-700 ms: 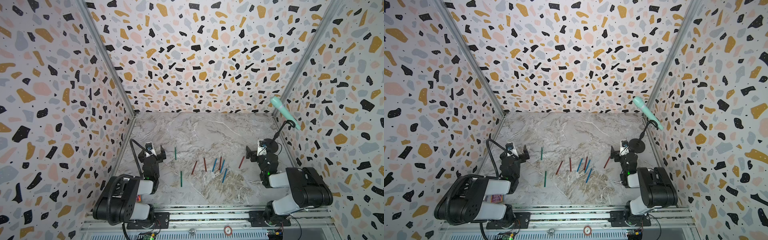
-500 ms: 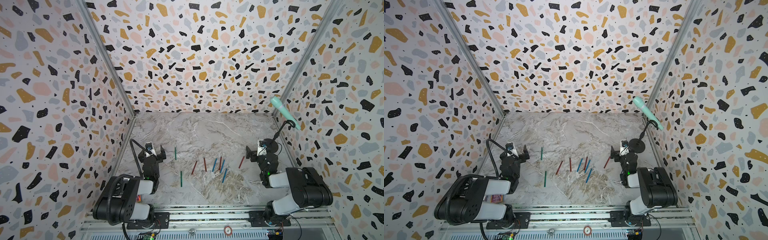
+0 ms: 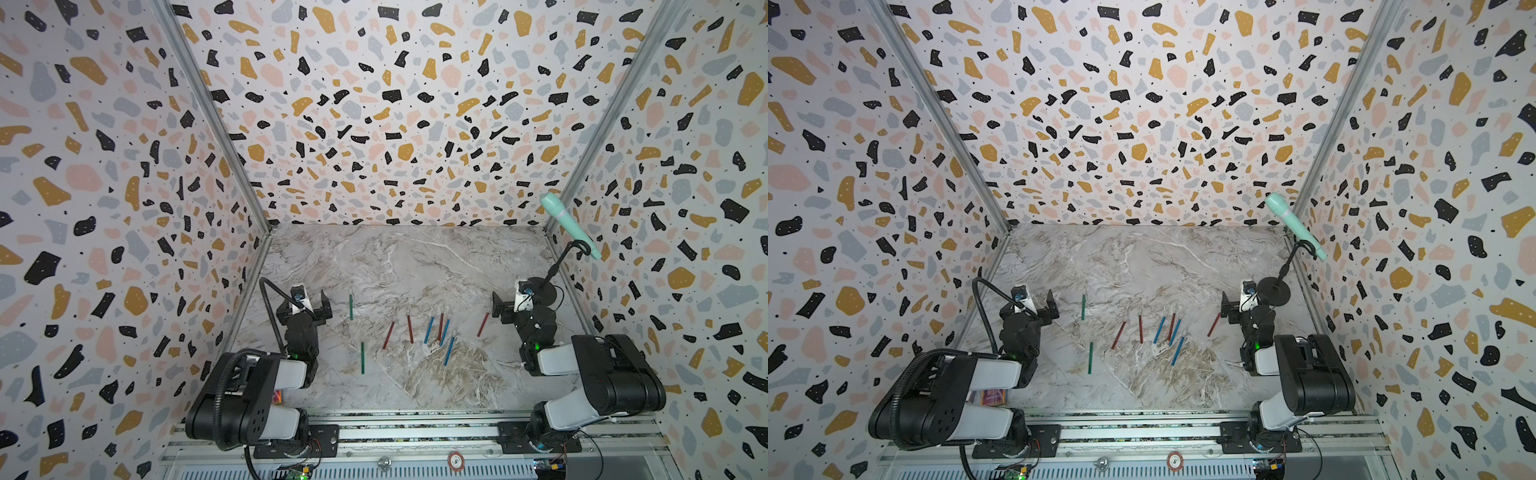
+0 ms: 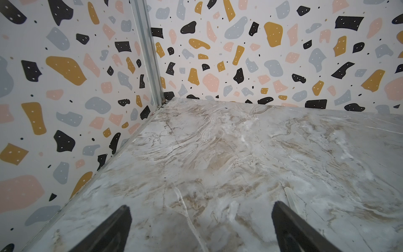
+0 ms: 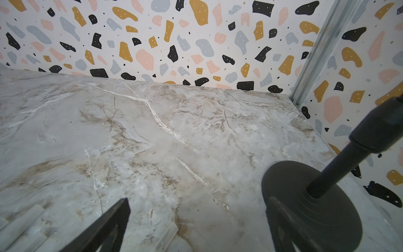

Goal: Remove protective caps from carving knives
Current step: Pick up the carving knife from the center of the board.

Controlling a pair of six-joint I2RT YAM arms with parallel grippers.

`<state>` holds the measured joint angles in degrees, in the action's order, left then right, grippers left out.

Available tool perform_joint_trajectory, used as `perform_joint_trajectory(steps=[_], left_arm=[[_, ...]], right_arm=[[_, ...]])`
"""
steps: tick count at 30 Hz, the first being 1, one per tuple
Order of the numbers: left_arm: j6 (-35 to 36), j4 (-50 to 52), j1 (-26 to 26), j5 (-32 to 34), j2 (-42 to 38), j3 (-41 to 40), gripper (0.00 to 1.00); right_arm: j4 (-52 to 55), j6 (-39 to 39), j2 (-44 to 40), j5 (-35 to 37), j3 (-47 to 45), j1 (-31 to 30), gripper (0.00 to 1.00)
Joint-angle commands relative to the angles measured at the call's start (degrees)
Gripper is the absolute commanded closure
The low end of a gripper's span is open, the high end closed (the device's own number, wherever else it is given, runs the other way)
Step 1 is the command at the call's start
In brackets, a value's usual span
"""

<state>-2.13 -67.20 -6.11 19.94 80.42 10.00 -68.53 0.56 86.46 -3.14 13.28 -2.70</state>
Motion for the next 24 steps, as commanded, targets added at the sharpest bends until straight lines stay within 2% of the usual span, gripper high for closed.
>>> perform_joint_trajectory(steps=[1,20,22,24], left_arm=[[0.99,-1.12,0.31,-0.26,-0.64,-0.51,0.0],[0.98,-1.0,0.33,-0.26,-0.62,-0.43,0.0],[0.92,-1.03,0.3,0.06,-0.58,-0.42,0.01],[-0.91,-2.1,0.31,3.53,-1.59,-0.83,0.0]], right_arm=[[-0.04,0.59,-1.32,0.47,-0.27,-0.31,0.01],[-1.13,0.81,-1.72,0.34,-0.61,-0.39,0.01],[8.47,0.53,-6.23,3.87,2.61,-1.46,0.01],[19.97,-0.46,-13.55,6.31,6.44,-2.87,0.01]])
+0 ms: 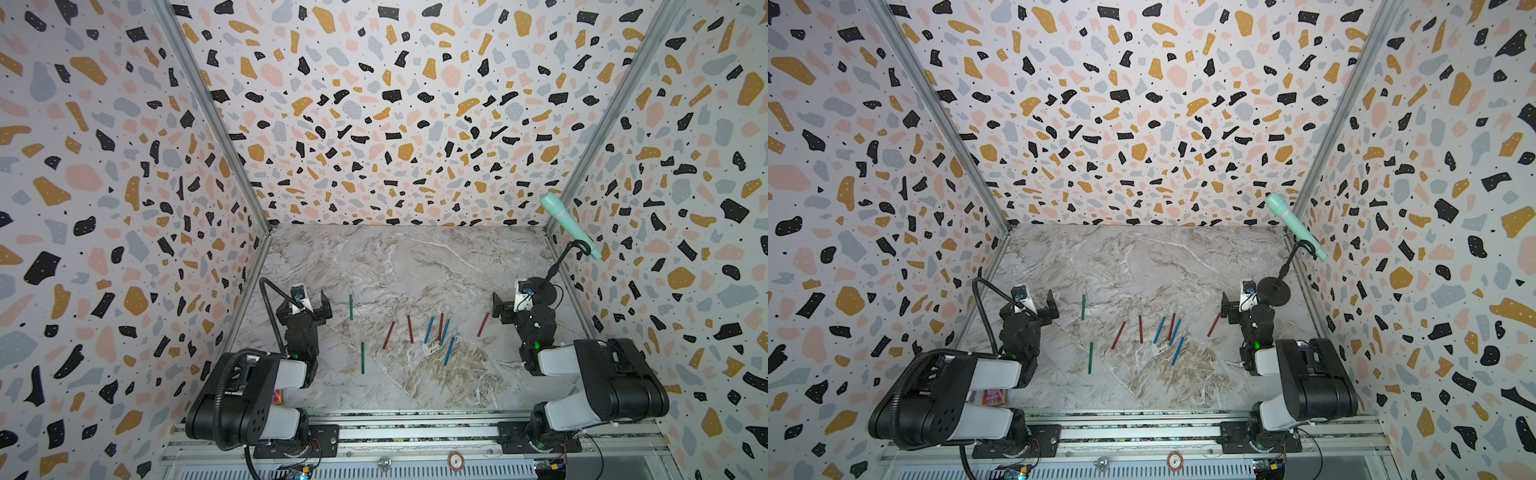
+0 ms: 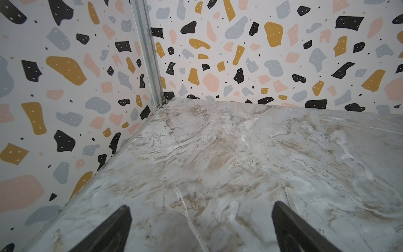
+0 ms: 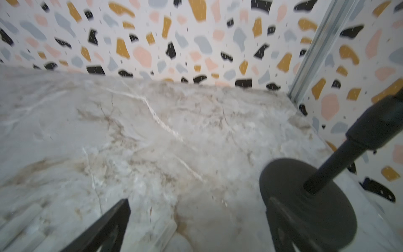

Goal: Remove protective caps from carving knives
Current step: Pick up the carving knife from the center of the board.

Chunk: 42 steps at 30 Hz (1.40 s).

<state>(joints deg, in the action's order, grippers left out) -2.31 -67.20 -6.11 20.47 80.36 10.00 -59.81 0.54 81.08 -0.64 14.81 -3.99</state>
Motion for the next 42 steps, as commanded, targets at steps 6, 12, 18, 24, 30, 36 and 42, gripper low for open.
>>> perform_joint_trajectory(steps=[6,12,18,24,30,36,42], left_arm=[[-12.25,27.44,0.29,10.14,-20.17,9.55,0.0],[-26.06,34.32,0.31,-3.07,-35.21,15.05,0.0],[-39.84,60.68,0.48,0.84,-42.19,22.64,0.01],[-41.18,68.02,0.48,0.41,-38.84,23.71,0.01],[-40.13,71.58,0.47,-2.15,-32.27,25.44,0.01],[-39.75,71.96,0.38,-4.27,-28.19,25.67,0.0],[-38.81,75.78,0.32,-7.38,-19.46,30.07,0.0]], right_arm=[[25.24,-23.29,-27.27,0.45,11.5,-3.84,0.01],[33.65,-38.0,-33.94,-8.36,15.56,-3.37,0.01],[41.16,-30.99,-37.28,1.13,19.86,-19.55,0.01],[56.49,-24.7,-39.19,17.02,25.62,-35.72,0.01],[58.69,-21.7,-48.35,27.61,21.32,-42.51,0.01],[64.76,-21.81,-53.07,27.83,22.28,-42.51,0.01],[70.75,-23.49,-52.61,24.83,22.34,-42.59,0.01]])
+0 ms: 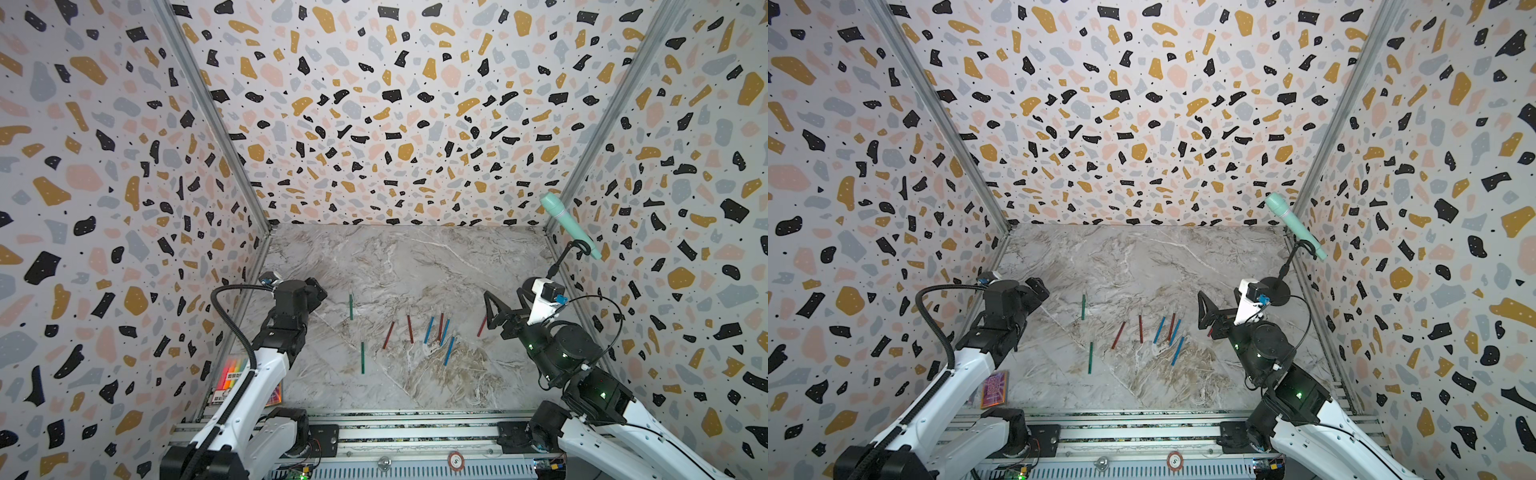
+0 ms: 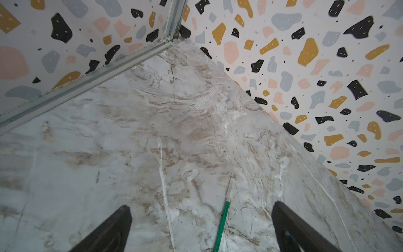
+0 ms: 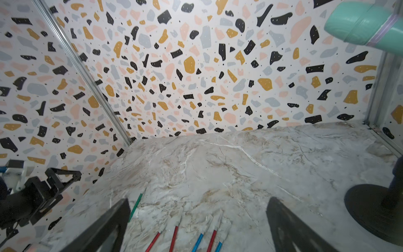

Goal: Remove protective caps from carving knives
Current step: Pick up the carving knife from the center of the board.

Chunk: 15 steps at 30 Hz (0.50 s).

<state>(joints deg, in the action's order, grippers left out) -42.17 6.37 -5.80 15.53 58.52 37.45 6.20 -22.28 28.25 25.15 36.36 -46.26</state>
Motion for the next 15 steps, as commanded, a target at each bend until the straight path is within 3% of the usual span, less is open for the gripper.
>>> perform_joint_trajectory(steps=[1,8,11,15], left_arm=[[1.54,2.77,0.0,-2.97,3.88,3.33,0.01],[6.88,11.08,-4.61,-0.08,16.92,13.55,0.01],[9.12,15.89,-6.38,2.11,23.88,19.59,0.01],[12.19,19.42,-7.65,0.22,31.12,24.67,0.01]], right_arm=[[5.76,-1.12,0.39,-1.48,0.82,-0.32,0.01],[12.28,-4.44,5.48,-3.43,1.87,-1.7,0.01],[13.22,-5.83,7.05,-2.07,1.7,-5.12,0.01],[13.12,-6.99,8.36,1.21,1.43,-11.2,0.01]])
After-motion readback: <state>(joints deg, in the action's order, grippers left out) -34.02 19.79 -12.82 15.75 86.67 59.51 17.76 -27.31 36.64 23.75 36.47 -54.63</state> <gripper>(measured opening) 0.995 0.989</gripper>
